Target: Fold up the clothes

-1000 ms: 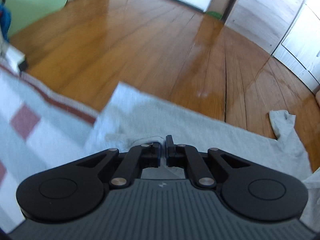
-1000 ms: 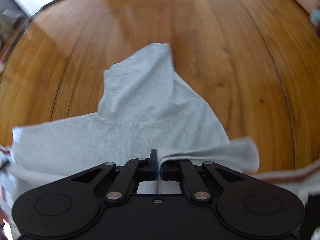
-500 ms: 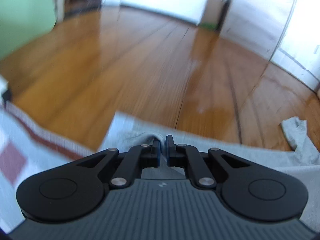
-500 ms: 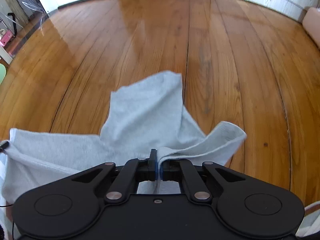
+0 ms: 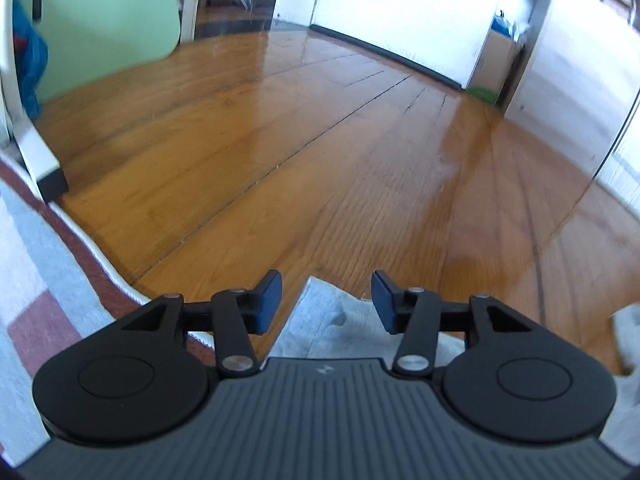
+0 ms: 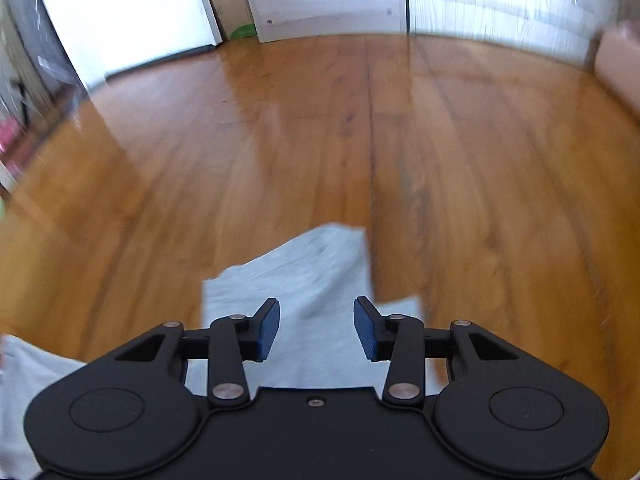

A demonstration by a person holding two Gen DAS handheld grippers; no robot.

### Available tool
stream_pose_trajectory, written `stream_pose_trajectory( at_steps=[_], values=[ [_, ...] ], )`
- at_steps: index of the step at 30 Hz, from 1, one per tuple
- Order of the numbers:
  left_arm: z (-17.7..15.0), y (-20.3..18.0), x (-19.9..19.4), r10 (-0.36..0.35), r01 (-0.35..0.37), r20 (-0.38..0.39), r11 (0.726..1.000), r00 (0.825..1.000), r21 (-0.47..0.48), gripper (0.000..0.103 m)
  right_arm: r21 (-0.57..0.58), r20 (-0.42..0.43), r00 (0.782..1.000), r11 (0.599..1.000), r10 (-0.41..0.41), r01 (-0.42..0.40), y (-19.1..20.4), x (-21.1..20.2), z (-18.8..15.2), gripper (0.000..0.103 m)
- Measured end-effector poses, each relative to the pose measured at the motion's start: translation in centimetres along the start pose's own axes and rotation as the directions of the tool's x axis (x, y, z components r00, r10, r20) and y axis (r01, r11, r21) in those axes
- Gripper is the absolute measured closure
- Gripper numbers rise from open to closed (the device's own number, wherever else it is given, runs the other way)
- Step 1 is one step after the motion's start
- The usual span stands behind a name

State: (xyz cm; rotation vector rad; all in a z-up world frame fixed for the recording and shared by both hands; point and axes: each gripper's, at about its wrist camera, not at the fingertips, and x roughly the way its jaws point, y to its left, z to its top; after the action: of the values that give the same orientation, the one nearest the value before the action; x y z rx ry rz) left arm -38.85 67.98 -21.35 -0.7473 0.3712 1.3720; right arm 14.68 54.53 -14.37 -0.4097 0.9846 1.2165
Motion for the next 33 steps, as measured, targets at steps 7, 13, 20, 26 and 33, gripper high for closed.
stream_pose_trajectory(
  at_steps=[7,13,20,26,33],
  values=[
    [-0.5,-1.3,1.2,-0.042,0.044,-0.038,0.997,0.998,0.068,0.054,-0.028,-0.096,0.989,0.993,0.116,-0.119,2.1,0.9,-2.8,0.050],
    [-0.8,-2.0,2.2,-0.059,0.067,-0.085,0.993,0.995,0.093,0.054,-0.075,-0.198,0.977,0.993,0.074,-0.091,6.0,4.2,-4.4,0.032],
    [-0.9,-0.5,2.9,-0.044,0.049,-0.126,0.998,0.991,0.035,0.054,-0.021,-0.047,0.998,0.998,-0.052,0.051,5.0,4.3,-7.7,0.095],
    [-1.0,0.1,3.0,-0.106,0.105,-0.132,0.994,0.986,-0.013,0.057,-0.029,0.108,0.994,0.999,-0.030,0.033,5.2,0.5,-9.2,0.098],
    [-1.8,-1.1,2.8,-0.076,0.085,-0.121,0.994,0.990,0.071,0.057,-0.115,0.258,0.965,0.990,-0.047,0.079,9.2,-1.3,-6.0,0.099]
  ],
)
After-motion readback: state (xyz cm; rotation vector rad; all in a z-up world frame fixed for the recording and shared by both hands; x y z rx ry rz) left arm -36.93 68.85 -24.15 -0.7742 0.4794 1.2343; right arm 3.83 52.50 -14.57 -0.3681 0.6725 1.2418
